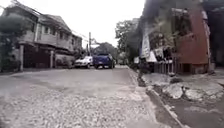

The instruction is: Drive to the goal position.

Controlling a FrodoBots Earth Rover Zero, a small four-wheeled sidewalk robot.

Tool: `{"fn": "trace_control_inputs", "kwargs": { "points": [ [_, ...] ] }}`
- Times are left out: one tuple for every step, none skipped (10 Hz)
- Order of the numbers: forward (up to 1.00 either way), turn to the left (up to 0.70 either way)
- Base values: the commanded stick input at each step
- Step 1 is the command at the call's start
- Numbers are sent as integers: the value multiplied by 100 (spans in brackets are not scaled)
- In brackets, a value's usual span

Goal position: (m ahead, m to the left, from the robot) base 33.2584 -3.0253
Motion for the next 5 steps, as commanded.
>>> {"fn": "trace_control_inputs", "kwargs": {
  "points": [
    [100,0],
    [100,0],
    [100,0],
    [100,0],
    [100,0]
  ]
}}
